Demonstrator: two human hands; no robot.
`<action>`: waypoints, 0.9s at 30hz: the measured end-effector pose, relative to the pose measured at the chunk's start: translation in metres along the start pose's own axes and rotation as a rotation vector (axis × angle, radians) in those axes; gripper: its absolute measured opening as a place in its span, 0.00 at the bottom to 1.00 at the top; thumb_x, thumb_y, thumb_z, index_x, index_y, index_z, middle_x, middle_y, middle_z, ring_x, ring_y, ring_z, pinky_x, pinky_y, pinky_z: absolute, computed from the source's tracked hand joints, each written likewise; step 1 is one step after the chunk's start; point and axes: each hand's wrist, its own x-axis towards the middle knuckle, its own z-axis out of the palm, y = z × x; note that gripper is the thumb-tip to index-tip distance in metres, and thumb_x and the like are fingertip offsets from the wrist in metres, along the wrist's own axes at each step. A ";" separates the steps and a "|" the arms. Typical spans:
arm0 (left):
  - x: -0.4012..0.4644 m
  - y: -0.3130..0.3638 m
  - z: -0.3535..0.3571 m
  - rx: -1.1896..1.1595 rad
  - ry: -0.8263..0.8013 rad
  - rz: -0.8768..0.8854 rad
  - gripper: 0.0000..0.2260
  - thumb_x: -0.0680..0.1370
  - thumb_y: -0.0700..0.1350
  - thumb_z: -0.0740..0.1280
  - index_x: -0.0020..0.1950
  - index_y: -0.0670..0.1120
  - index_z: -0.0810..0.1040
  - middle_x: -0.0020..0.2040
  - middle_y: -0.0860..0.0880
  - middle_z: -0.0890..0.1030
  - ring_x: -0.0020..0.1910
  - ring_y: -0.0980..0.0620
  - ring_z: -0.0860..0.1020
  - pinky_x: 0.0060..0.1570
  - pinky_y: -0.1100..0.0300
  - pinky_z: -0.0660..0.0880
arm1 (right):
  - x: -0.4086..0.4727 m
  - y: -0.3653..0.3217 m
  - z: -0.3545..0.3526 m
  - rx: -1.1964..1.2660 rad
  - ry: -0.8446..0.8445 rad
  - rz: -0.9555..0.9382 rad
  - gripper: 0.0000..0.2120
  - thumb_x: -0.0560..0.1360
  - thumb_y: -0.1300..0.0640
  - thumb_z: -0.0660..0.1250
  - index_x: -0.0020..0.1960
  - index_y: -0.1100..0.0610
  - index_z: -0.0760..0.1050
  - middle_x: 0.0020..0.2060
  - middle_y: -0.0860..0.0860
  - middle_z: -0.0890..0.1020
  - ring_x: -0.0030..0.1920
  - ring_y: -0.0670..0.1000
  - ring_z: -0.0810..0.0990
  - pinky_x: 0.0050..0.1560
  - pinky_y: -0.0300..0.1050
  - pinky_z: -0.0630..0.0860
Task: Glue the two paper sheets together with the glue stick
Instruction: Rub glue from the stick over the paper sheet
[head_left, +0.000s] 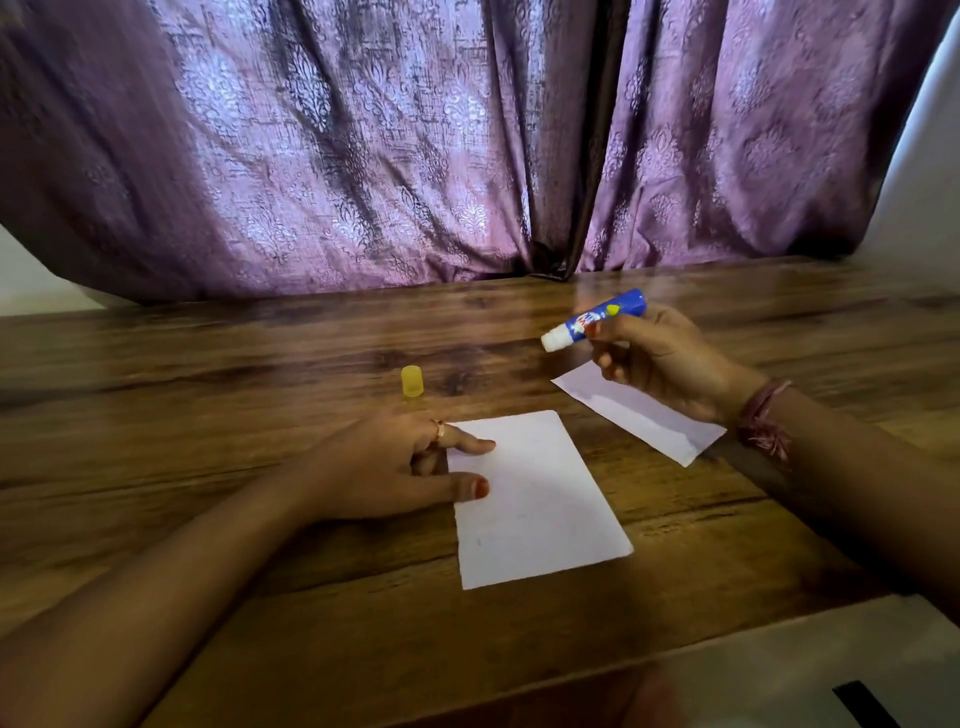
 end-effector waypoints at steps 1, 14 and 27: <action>0.000 -0.001 0.001 -0.006 0.032 0.014 0.26 0.69 0.70 0.59 0.63 0.60 0.74 0.29 0.60 0.72 0.30 0.60 0.72 0.31 0.69 0.66 | 0.001 -0.002 0.000 -0.092 -0.017 -0.011 0.06 0.76 0.65 0.63 0.50 0.60 0.78 0.28 0.47 0.81 0.28 0.43 0.74 0.28 0.34 0.71; -0.001 0.005 0.008 0.104 0.178 0.020 0.27 0.68 0.73 0.59 0.58 0.59 0.79 0.22 0.55 0.66 0.28 0.56 0.72 0.27 0.65 0.65 | -0.007 0.019 0.012 -0.453 0.046 -0.084 0.06 0.75 0.64 0.64 0.40 0.61 0.77 0.21 0.48 0.74 0.22 0.43 0.68 0.25 0.32 0.65; 0.001 0.007 0.007 0.083 0.122 -0.006 0.28 0.67 0.71 0.59 0.59 0.57 0.79 0.26 0.61 0.72 0.28 0.57 0.72 0.29 0.62 0.65 | -0.006 0.020 0.010 -0.562 -0.034 -0.088 0.06 0.74 0.67 0.66 0.46 0.71 0.76 0.32 0.61 0.75 0.28 0.49 0.71 0.30 0.41 0.67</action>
